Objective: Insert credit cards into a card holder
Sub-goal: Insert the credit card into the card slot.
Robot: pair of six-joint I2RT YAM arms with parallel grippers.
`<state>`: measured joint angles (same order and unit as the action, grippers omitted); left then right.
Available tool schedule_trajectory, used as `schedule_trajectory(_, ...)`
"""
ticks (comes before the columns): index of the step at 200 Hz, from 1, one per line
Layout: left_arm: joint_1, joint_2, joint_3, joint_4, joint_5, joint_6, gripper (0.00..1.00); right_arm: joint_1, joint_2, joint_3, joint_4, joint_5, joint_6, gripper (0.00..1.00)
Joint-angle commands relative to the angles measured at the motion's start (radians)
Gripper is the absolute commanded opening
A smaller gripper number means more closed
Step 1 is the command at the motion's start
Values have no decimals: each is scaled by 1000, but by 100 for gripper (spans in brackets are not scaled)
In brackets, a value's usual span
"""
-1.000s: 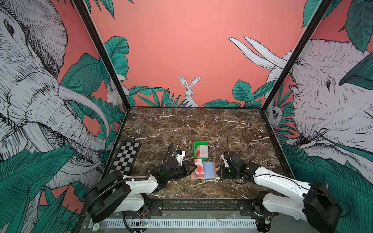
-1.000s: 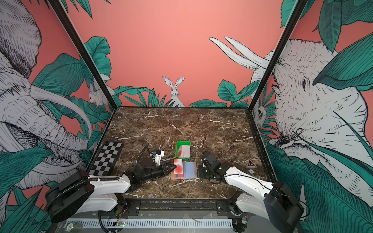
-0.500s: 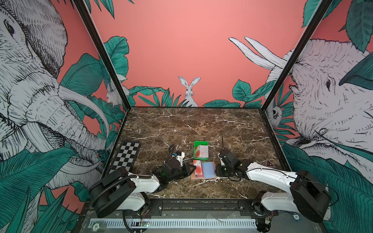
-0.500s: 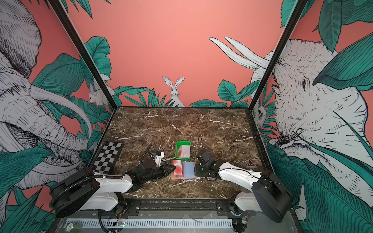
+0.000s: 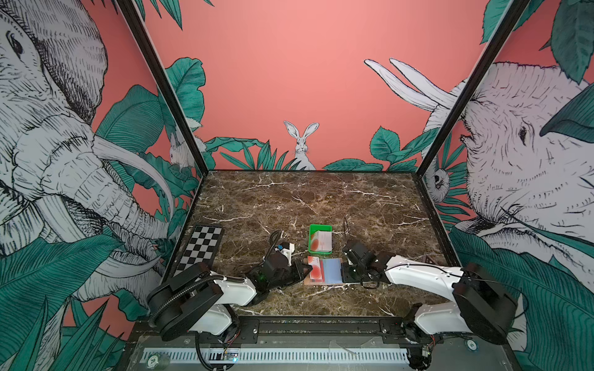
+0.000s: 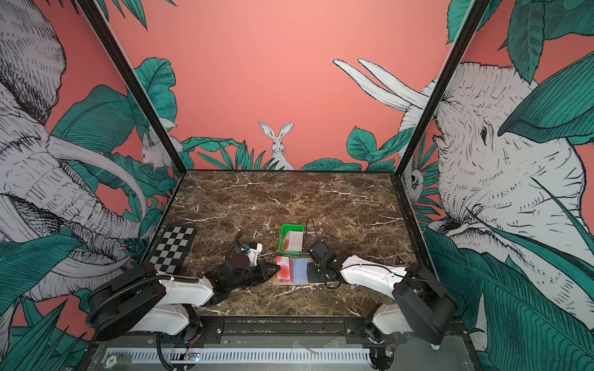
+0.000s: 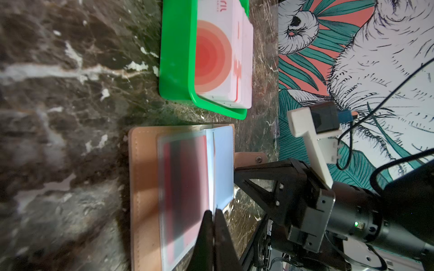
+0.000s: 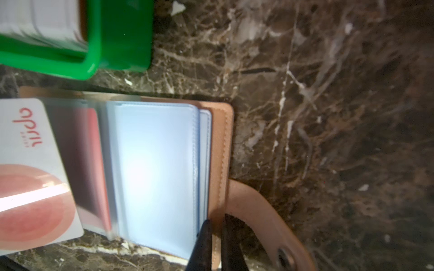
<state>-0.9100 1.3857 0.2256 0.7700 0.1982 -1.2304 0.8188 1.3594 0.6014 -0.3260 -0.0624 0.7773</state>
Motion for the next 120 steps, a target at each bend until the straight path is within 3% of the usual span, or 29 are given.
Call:
schedule_trajectory(1,-10,17,12,42,-12,-6,0,12,7,11,-48,46,-8,10)
schedule_trajectory(120,-41,179,26,224,-17,-49,0,43,46,20,-44,57,-2,10)
